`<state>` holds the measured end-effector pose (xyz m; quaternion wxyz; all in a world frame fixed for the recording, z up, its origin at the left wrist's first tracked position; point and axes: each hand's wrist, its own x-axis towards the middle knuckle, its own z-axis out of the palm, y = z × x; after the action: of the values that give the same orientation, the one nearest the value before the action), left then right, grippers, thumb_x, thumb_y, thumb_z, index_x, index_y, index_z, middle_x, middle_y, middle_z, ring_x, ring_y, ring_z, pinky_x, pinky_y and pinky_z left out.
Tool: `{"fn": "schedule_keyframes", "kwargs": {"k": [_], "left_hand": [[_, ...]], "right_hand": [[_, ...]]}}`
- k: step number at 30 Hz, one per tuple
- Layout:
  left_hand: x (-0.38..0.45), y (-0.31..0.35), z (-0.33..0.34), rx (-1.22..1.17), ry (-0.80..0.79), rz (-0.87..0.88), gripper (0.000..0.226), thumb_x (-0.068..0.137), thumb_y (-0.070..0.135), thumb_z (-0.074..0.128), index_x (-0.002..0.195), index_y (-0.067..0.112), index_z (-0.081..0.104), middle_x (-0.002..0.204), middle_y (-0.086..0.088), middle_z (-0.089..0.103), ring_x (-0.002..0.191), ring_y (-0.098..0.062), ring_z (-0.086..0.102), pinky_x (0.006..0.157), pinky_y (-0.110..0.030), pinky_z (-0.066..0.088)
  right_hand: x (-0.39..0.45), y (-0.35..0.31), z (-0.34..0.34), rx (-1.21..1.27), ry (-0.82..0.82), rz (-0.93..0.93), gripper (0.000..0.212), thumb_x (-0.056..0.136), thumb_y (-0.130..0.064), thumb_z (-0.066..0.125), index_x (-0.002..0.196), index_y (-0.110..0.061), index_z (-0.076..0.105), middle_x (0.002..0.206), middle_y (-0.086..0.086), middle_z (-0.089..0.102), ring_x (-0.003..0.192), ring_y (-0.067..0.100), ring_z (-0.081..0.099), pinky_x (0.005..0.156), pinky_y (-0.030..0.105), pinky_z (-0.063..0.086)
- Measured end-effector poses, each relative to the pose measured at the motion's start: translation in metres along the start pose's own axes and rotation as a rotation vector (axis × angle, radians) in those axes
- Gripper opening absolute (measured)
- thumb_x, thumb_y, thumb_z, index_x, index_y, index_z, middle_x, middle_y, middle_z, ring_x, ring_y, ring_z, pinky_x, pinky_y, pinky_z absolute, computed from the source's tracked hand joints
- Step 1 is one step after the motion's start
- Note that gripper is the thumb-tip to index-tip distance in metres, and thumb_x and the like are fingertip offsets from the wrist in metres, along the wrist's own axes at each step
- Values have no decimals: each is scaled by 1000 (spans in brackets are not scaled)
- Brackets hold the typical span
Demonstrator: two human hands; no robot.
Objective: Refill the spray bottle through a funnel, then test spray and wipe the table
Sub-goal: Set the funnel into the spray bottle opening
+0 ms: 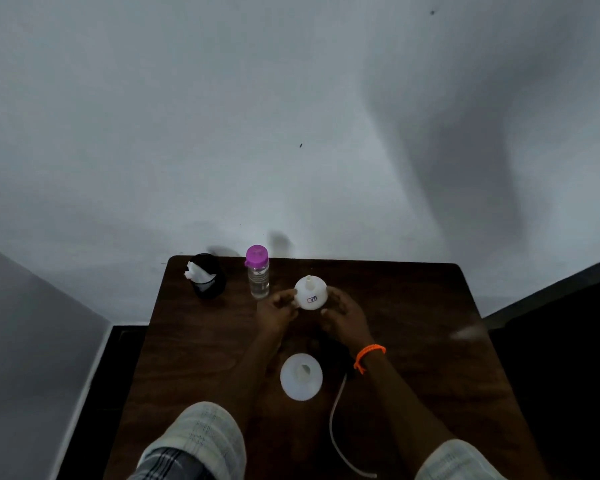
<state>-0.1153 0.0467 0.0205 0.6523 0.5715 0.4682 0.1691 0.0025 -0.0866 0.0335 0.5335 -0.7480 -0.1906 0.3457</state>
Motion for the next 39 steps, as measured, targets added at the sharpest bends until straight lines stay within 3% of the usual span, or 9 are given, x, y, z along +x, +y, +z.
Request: {"fn": "schedule_keyframes", "kwargs": {"k": [6, 10, 13, 18, 22, 25, 32, 36, 39], "left_hand": [[-37, 30, -16, -93, 49, 34, 37, 76, -8, 77, 109, 8, 70, 101, -7, 76, 97, -18, 72, 88, -33, 59], [-55, 38, -34, -47, 11, 122, 43, 75, -6, 81, 112, 11, 66, 92, -4, 75, 85, -8, 72, 73, -14, 56], [-69, 42, -43, 13, -29, 174, 35, 74, -4, 82, 104, 9, 71, 92, -4, 76, 83, -5, 73, 79, -20, 59], [-84, 41, -52, 38, -59, 234, 27, 74, -9, 80, 98, 0, 73, 92, -10, 77, 81, -7, 73, 84, -25, 59], [-95, 39, -61, 58, -73, 293, 18, 75, -6, 80, 92, 1, 77, 91, -8, 78, 87, -14, 74, 83, -24, 57], [-104, 39, -65, 34, -108, 311, 16, 77, -9, 76, 86, 4, 78, 90, -10, 78, 89, -19, 74, 87, -28, 57], [-118, 39, -70, -90, -152, 225, 25, 76, -14, 73, 95, 3, 77, 98, -10, 78, 96, -22, 74, 92, -35, 57], [-129, 42, -67, -293, -191, 132, 30, 78, -16, 70, 106, -5, 72, 103, -16, 75, 95, -23, 73, 86, -32, 60], [-134, 41, -68, -335, -185, 118, 31, 79, -16, 70, 108, -7, 70, 103, -17, 75, 93, -21, 73, 76, -25, 59]], "right_hand": [[-31, -28, -10, 231, 41, 72, 44, 88, 2, 67, 127, -19, 64, 123, -1, 70, 109, 19, 68, 85, 46, 60], [-45, -42, -13, 370, 34, 146, 27, 91, -15, 70, 118, -21, 69, 113, 8, 75, 101, 30, 72, 82, 48, 57], [-58, -51, -15, 416, 30, 157, 27, 92, -20, 70, 119, -19, 68, 110, 12, 75, 97, 32, 72, 75, 43, 56], [-73, -59, -17, 452, -21, 140, 34, 90, -24, 74, 121, -11, 67, 114, 19, 71, 90, 31, 70, 86, 52, 55], [-86, -69, -18, 482, -31, 195, 26, 91, -26, 73, 104, -4, 72, 88, 13, 74, 77, 22, 69, 74, 35, 59], [-88, -69, -21, 454, -33, 231, 35, 85, -30, 78, 102, 0, 71, 87, 15, 74, 81, 24, 71, 82, 39, 61], [-98, -70, -22, 405, -47, 262, 11, 84, 4, 72, 94, 3, 72, 105, 28, 71, 88, 34, 74, 75, 40, 62], [-102, -67, -21, 353, -31, 251, 24, 77, 14, 72, 100, 6, 69, 107, 29, 71, 96, 39, 72, 83, 48, 61], [-108, -66, -19, 340, -15, 249, 27, 77, 15, 71, 103, 7, 69, 107, 27, 71, 97, 38, 72, 80, 45, 62]]}}
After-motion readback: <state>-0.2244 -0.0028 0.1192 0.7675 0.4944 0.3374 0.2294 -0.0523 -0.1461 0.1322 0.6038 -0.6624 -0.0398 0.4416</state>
